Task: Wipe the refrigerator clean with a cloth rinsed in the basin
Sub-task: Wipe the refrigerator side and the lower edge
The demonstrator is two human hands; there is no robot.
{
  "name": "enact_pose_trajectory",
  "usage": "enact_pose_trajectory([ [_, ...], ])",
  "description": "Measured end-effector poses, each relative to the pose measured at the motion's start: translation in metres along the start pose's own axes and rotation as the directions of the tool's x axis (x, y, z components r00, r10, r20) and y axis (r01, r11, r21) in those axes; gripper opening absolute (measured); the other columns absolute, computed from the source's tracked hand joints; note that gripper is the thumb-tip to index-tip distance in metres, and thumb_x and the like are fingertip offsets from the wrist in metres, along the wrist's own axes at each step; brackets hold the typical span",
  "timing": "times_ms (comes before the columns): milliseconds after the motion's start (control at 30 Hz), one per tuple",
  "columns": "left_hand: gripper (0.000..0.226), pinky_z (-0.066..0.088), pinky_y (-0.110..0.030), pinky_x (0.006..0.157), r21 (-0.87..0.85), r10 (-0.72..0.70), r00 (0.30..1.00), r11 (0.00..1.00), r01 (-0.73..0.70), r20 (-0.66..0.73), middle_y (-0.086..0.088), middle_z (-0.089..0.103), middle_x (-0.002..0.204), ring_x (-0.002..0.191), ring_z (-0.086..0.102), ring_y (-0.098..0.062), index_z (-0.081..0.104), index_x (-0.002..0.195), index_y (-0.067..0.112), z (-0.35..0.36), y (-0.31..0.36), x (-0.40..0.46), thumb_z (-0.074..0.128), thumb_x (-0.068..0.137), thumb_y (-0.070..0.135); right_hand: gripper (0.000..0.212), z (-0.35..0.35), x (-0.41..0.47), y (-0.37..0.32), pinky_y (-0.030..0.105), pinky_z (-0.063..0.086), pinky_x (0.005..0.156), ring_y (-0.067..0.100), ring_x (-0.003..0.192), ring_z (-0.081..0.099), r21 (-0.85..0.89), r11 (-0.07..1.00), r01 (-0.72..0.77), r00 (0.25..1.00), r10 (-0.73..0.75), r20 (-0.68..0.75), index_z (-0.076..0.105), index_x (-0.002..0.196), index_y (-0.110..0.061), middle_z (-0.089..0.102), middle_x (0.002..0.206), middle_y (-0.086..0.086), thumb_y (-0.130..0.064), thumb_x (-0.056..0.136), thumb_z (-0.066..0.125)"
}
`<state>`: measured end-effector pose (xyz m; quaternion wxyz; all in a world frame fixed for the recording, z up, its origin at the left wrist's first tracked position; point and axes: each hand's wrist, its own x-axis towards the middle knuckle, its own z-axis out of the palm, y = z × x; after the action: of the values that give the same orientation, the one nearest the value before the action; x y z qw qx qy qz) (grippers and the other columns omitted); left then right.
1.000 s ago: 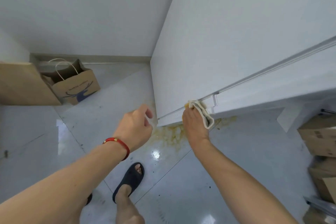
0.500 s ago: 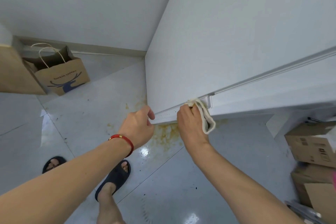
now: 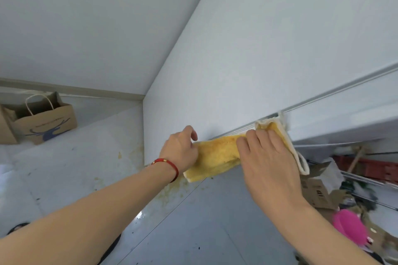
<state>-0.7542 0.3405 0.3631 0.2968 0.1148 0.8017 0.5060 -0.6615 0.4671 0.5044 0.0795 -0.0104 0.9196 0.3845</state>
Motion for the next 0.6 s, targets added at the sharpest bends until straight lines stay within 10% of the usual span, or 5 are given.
enact_pose_trajectory([
  [367, 0.03, 0.052, -0.033, 0.077, 0.022, -0.002, 0.997, 1.0, 0.001, 0.076, 0.005, 0.061, 0.102, 0.09, 0.059, -0.017, 0.057, 0.109, 0.024, -0.017, -0.032, -0.014, 0.054, 0.086, 0.006, 0.033, 0.089, 0.032, -0.091, 0.046, 0.029, 0.105, 0.028, 0.11, 0.048, -0.151, 0.958, 0.245, 0.944, -0.201, 0.26, 0.059, 0.119, -0.015, 0.054, 0.11, 0.006, -0.021, 0.087, 0.057],
  [600, 0.033, 0.051, -0.029, 0.092, 0.038, -0.098, 0.91, 0.995, 0.09, 0.404, 0.003, 0.062, 0.12, 0.101, 0.057, -0.017, 0.058, 0.125, 0.023, -0.002, -0.027, -0.039, 0.061, 0.092, 0.022, 0.054, 0.027, -0.002, -0.025, 0.045, 0.039, 0.108, 0.035, 0.107, 0.058, 0.062, 0.998, -0.007, 0.999, 0.01, -0.043, 0.064, 0.114, -0.002, 0.062, 0.108, 0.013, 0.003, 0.075, 0.028],
])
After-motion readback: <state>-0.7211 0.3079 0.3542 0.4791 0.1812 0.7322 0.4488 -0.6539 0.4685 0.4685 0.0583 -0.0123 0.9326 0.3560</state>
